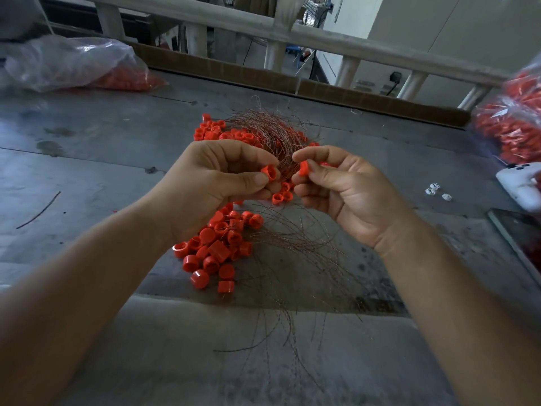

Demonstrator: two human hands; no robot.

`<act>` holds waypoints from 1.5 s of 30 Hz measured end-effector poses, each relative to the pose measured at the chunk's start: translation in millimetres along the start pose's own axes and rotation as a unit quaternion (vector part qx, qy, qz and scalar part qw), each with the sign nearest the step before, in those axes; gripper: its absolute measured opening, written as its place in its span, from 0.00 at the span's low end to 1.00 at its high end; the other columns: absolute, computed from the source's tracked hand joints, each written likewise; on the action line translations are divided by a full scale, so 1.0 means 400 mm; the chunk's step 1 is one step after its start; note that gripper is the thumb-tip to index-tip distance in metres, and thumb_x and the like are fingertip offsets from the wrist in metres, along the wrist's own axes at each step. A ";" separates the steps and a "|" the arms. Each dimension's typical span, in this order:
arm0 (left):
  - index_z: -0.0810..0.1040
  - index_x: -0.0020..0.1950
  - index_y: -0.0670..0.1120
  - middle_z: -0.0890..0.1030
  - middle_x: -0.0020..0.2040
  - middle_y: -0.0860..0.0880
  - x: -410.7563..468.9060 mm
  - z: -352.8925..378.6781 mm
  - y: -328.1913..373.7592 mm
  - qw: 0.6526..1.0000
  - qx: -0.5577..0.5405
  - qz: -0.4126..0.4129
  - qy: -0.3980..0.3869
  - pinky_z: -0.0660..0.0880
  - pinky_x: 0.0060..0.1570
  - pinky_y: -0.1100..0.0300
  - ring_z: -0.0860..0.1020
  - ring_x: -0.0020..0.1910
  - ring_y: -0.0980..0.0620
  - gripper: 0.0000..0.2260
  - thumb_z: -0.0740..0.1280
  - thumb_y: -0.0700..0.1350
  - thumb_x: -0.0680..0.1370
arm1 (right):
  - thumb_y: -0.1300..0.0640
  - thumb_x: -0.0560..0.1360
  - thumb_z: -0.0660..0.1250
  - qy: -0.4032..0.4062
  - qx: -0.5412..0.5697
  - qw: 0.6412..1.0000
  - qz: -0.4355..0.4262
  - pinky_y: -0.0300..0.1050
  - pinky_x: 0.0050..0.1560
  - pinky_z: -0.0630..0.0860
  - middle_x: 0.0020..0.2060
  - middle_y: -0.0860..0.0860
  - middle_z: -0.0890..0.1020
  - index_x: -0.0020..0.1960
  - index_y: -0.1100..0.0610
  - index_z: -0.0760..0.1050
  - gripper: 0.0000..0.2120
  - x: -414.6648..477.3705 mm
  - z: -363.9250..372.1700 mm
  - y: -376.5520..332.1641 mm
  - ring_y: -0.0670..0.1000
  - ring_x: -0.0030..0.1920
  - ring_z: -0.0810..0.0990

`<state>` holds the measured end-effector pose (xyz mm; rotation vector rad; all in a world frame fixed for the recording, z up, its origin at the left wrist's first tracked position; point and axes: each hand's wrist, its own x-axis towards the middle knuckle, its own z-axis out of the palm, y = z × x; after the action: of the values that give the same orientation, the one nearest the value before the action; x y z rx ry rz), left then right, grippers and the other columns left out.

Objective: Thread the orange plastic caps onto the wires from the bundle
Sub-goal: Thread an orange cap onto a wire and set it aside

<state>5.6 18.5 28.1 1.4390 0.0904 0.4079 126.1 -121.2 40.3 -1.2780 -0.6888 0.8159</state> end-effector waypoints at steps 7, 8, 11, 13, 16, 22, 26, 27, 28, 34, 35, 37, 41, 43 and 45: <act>0.84 0.37 0.48 0.84 0.36 0.47 0.001 0.001 -0.001 1.000 0.017 0.010 -0.004 0.78 0.39 0.66 0.83 0.38 0.53 0.10 0.67 0.37 0.63 | 0.63 0.71 0.63 -0.002 -0.011 1.000 0.010 0.35 0.28 0.76 0.29 0.51 0.81 0.44 0.59 0.76 0.04 0.000 0.010 0.009 0.45 0.29 0.80; 0.84 0.38 0.48 0.84 0.36 0.47 0.001 0.001 -0.001 1.000 0.019 0.010 -0.003 0.78 0.39 0.66 0.83 0.38 0.53 0.09 0.67 0.37 0.63 | 0.62 0.68 0.64 -0.005 -0.006 1.000 0.010 0.35 0.28 0.76 0.30 0.51 0.81 0.44 0.60 0.76 0.05 -0.001 0.011 0.007 0.45 0.29 0.80; 0.83 0.38 0.48 0.84 0.37 0.46 0.002 0.000 -0.002 1.000 0.023 0.009 0.004 0.78 0.38 0.67 0.83 0.38 0.52 0.09 0.67 0.38 0.62 | 0.61 0.64 0.66 -0.014 -0.002 1.000 0.008 0.35 0.30 0.77 0.30 0.52 0.82 0.45 0.61 0.75 0.10 -0.006 0.014 0.002 0.46 0.30 0.81; 0.82 0.39 0.47 0.84 0.37 0.47 0.002 0.001 -0.002 0.999 0.030 0.012 0.010 0.77 0.38 0.67 0.83 0.37 0.53 0.09 0.67 0.38 0.63 | 0.61 0.64 0.66 -0.017 -0.019 1.000 0.002 0.36 0.30 0.77 0.31 0.52 0.82 0.45 0.61 0.75 0.10 -0.008 0.014 0.003 0.46 0.31 0.81; 0.82 0.40 0.47 0.84 0.37 0.47 0.002 0.005 -0.003 0.999 0.039 0.016 0.017 0.77 0.38 0.67 0.83 0.37 0.53 0.09 0.67 0.38 0.63 | 0.63 0.69 0.65 -0.012 -0.073 0.997 -0.023 0.37 0.33 0.77 0.33 0.53 0.82 0.46 0.61 0.76 0.06 -0.011 0.017 0.009 0.48 0.33 0.81; 0.81 0.42 0.45 0.84 0.36 0.47 0.001 0.010 -0.002 0.999 0.037 0.024 0.029 0.77 0.37 0.67 0.83 0.37 0.53 0.10 0.67 0.37 0.63 | 0.66 0.72 0.66 0.031 -0.229 0.959 -0.162 0.36 0.38 0.77 0.36 0.48 0.80 0.46 0.53 0.77 0.09 -0.015 0.038 0.023 0.43 0.35 0.79; 0.80 0.43 0.45 0.84 0.35 0.49 0.001 0.012 -0.001 0.997 0.051 0.033 0.041 0.77 0.37 0.67 0.83 0.36 0.53 0.10 0.67 0.38 0.63 | 0.65 0.72 0.67 0.050 -0.285 0.928 -0.235 0.35 0.41 0.77 0.37 0.43 0.79 0.46 0.49 0.75 0.12 -0.017 0.049 0.031 0.42 0.38 0.80; 0.80 0.43 0.45 0.84 0.35 0.49 0.001 0.013 -0.002 0.997 0.055 0.033 0.044 0.78 0.38 0.67 0.83 0.37 0.53 0.10 0.67 0.38 0.63 | 0.65 0.72 0.67 0.053 -0.294 0.922 -0.245 0.34 0.40 0.77 0.37 0.42 0.79 0.46 0.48 0.75 0.12 -0.018 0.051 0.035 0.41 0.37 0.80; 0.79 0.43 0.45 0.84 0.36 0.48 0.001 0.012 -0.003 0.997 0.056 0.031 0.046 0.78 0.38 0.66 0.83 0.37 0.52 0.10 0.67 0.38 0.63 | 0.65 0.71 0.68 0.056 -0.301 0.917 -0.254 0.33 0.40 0.77 0.37 0.42 0.79 0.46 0.47 0.75 0.13 -0.018 0.053 0.038 0.41 0.37 0.80; 0.79 0.40 0.45 0.84 0.34 0.49 -0.002 0.011 0.002 0.996 0.074 0.043 0.037 0.77 0.36 0.68 0.83 0.35 0.54 0.08 0.68 0.39 0.62 | 0.66 0.70 0.68 0.078 -0.337 0.885 -0.311 0.30 0.41 0.76 0.40 0.41 0.79 0.53 0.53 0.74 0.14 -0.021 0.058 0.045 0.40 0.41 0.80; 0.79 0.40 0.46 0.84 0.34 0.49 -0.002 0.011 0.002 0.995 0.079 0.046 0.036 0.77 0.36 0.68 0.83 0.35 0.54 0.08 0.68 0.40 0.63 | 0.66 0.70 0.68 0.083 -0.347 0.878 -0.319 0.31 0.43 0.76 0.41 0.42 0.79 0.54 0.54 0.74 0.14 -0.021 0.058 0.045 0.41 0.42 0.80; 0.80 0.40 0.46 0.84 0.34 0.50 -0.002 0.014 -0.001 0.994 0.094 0.048 0.036 0.77 0.37 0.69 0.83 0.35 0.54 0.07 0.68 0.39 0.64 | 0.65 0.70 0.69 0.094 -0.366 0.866 -0.327 0.32 0.45 0.77 0.42 0.44 0.79 0.54 0.57 0.75 0.14 -0.020 0.058 0.045 0.42 0.44 0.80; 0.80 0.41 0.47 0.84 0.34 0.51 -0.001 0.017 -0.004 0.992 0.110 0.053 0.035 0.76 0.37 0.70 0.82 0.34 0.56 0.08 0.69 0.36 0.66 | 0.65 0.69 0.70 0.110 -0.397 0.845 -0.340 0.31 0.46 0.76 0.43 0.46 0.79 0.52 0.65 0.79 0.12 -0.020 0.056 0.046 0.42 0.47 0.79; 0.80 0.40 0.49 0.84 0.34 0.51 -0.003 0.018 -0.001 0.992 0.104 0.056 0.036 0.76 0.36 0.70 0.82 0.34 0.56 0.08 0.68 0.39 0.64 | 0.65 0.69 0.70 0.111 -0.406 0.839 -0.346 0.31 0.46 0.77 0.43 0.46 0.79 0.51 0.66 0.79 0.12 -0.021 0.057 0.046 0.43 0.47 0.79; 0.80 0.40 0.49 0.84 0.34 0.51 -0.004 0.020 0.001 0.992 0.103 0.055 0.036 0.76 0.36 0.70 0.82 0.34 0.56 0.08 0.68 0.40 0.63 | 0.65 0.68 0.70 0.113 -0.413 0.832 -0.353 0.31 0.46 0.77 0.42 0.47 0.79 0.51 0.66 0.79 0.11 -0.022 0.057 0.044 0.43 0.47 0.79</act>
<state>6.4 10.6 29.4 1.6383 0.1146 0.5552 100.2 -114.4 26.9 -1.6601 -1.2851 -0.3065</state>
